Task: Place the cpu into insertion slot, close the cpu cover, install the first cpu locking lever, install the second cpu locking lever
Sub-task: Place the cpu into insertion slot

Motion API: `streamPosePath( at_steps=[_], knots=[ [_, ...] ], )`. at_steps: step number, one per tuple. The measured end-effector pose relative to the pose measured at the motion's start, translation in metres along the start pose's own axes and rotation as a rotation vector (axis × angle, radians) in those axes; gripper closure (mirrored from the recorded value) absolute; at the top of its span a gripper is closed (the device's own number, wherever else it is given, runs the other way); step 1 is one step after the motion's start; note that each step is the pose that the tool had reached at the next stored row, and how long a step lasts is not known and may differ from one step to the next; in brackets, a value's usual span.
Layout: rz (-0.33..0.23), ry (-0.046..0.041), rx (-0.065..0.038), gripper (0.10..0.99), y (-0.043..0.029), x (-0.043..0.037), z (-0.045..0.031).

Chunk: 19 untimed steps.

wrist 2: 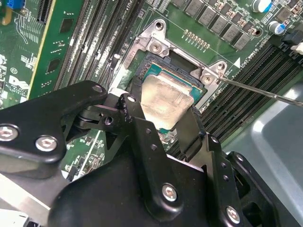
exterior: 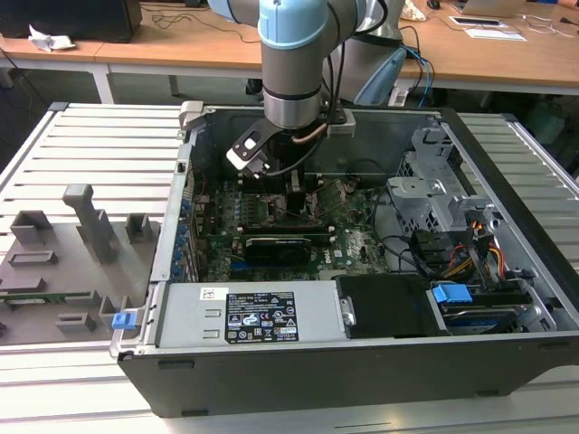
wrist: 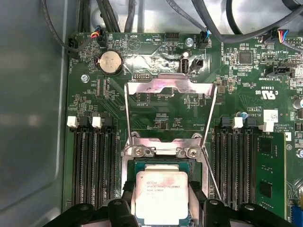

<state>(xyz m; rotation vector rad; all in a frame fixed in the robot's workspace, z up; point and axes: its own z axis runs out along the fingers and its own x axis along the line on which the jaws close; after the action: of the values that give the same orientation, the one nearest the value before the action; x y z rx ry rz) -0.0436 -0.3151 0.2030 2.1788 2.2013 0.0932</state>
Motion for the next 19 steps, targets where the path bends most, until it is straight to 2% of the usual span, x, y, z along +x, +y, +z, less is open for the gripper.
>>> streamPosePath(
  at_steps=[9,19],
  knots=[
    [0.008,-0.0007,0.0,0.553,-0.0021,-0.0004,0.0015],
    [0.009,-0.0007,0.0,0.553,-0.0003,-0.0013,0.0026]
  ],
)
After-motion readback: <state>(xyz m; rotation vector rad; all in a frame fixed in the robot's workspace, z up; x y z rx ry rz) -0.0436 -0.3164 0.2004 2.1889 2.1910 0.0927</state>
